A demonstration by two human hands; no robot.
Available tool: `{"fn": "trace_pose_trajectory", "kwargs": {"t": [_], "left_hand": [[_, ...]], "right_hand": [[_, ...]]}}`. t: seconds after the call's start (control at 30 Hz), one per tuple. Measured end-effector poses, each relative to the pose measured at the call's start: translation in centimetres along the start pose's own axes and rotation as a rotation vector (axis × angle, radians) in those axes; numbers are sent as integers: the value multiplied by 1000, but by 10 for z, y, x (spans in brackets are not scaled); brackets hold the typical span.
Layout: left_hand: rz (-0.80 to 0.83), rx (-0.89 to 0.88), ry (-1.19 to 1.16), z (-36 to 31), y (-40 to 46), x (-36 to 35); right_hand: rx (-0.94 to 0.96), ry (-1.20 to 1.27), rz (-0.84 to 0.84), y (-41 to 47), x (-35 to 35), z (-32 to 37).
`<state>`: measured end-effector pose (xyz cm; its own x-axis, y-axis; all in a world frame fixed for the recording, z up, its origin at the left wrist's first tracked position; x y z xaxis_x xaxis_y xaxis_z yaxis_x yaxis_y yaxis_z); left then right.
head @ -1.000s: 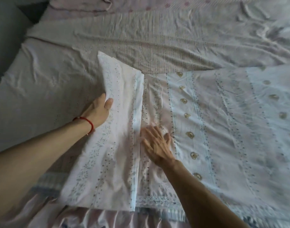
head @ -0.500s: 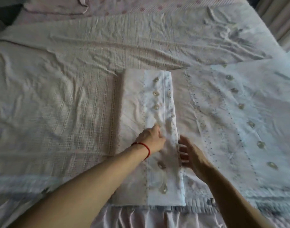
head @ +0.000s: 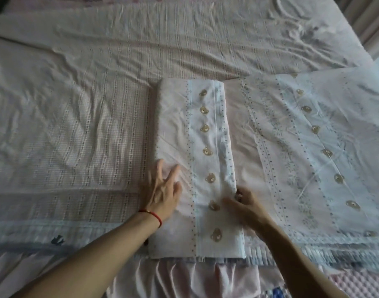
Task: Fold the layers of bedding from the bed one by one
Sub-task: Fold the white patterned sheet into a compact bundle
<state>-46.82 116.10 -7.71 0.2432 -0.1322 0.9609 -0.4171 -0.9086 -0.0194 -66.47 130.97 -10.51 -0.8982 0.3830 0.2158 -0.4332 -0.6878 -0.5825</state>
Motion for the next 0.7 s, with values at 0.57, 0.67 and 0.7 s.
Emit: {"fn": "trace_pose_trajectory", "kwargs": {"t": [0.57,0.67,0.7], "left_hand": [[252,969,-810,99,158,-54],[206,920,-705,105,169,-69],[190,901,-651,106,170,-72]], "right_hand": [[228,53,-292,288,-1,192],[195,-64,-354,298,2,173],[181,-145,-403,298,1,170]]}}
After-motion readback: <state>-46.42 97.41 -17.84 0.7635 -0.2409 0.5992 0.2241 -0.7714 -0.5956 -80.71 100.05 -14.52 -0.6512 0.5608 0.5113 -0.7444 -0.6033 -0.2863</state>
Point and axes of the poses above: each hand's wrist, its own y-axis towards the middle knuckle, its own x-axis out of the back of the hand, z = x × y, the point moved 8 cm from there along y, towards the middle knuckle, and after that the axes turned 12 degrees about -z, right-handed, at the moved point
